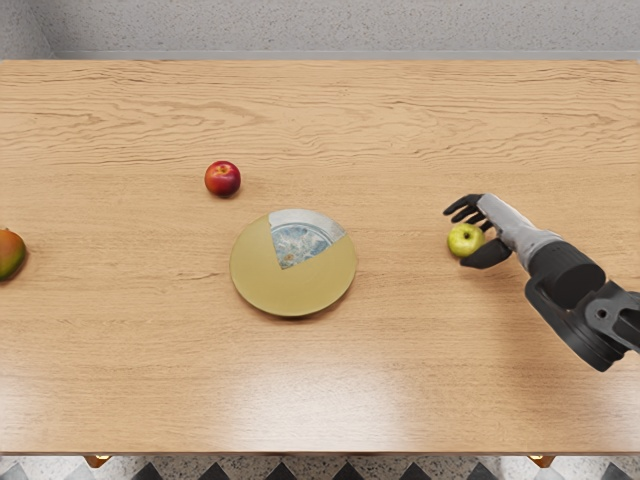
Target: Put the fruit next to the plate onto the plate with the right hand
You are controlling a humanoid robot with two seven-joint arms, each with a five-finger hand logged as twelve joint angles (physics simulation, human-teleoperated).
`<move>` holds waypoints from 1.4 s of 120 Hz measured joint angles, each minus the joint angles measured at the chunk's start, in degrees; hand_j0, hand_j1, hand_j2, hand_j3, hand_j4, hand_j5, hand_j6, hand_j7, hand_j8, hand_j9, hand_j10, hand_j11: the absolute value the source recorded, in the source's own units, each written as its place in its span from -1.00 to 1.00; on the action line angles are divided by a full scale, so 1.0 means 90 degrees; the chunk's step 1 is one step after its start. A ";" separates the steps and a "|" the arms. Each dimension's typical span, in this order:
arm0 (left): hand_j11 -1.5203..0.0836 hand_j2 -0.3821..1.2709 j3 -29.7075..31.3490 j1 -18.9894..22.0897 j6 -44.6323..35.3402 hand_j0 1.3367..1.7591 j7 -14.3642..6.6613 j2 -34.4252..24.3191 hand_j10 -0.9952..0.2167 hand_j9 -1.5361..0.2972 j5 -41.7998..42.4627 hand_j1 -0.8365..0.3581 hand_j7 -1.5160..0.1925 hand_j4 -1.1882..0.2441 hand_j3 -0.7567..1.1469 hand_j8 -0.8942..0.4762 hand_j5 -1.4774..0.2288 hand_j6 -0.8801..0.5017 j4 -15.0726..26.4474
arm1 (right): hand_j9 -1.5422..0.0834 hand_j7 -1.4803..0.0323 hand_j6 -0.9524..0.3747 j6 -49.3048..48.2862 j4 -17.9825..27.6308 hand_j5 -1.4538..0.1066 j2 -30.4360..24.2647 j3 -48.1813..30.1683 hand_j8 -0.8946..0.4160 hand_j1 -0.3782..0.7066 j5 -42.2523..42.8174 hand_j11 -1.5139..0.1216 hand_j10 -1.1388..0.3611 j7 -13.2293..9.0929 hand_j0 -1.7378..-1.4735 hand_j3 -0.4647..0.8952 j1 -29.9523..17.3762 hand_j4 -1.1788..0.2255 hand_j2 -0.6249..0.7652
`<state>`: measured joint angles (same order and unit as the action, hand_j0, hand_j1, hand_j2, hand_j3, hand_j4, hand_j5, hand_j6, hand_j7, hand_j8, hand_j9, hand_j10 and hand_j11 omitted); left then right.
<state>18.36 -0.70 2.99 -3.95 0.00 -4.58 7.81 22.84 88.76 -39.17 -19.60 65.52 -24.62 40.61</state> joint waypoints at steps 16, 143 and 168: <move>0.50 -0.48 0.0000 0.0000 0.0000 0.52 0.0000 0.0000 0.24 0.33 0.0000 0.49 0.40 0.32 -0.21 -0.05 0.36 -0.08 0.0001 | 0.14 0.15 -0.28 -0.0001 -0.0010 0.08 -0.0003 0.0001 -0.27 0.08 0.0003 0.10 -0.11 -0.0001 -0.39 -0.32 -0.0001 0.00 -0.19; 0.50 -0.48 0.0000 0.0000 0.0000 0.52 0.0000 0.0000 0.24 0.33 0.0000 0.49 0.40 0.32 -0.21 -0.05 0.36 -0.08 0.0000 | -0.16 -0.18 -0.24 -0.0727 -0.0108 -0.24 -0.0039 -0.0279 -0.26 0.22 -0.0823 -0.17 -0.33 0.0010 -0.36 -0.32 0.0366 -0.27 0.25; 0.50 -0.48 0.0000 0.0000 0.0000 0.52 0.0000 0.0000 0.24 0.33 0.0000 0.49 0.40 0.32 -0.21 -0.05 0.36 -0.08 0.0000 | -0.17 -0.19 -0.25 -0.1677 0.0125 -0.26 0.0147 -0.0844 -0.25 0.23 -0.1431 -0.20 -0.31 -0.0001 -0.37 -0.32 0.0412 -0.27 0.32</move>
<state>18.36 -0.70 2.99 -3.95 0.00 -4.57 7.81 7.74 89.88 -37.85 -27.20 52.64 -24.63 44.32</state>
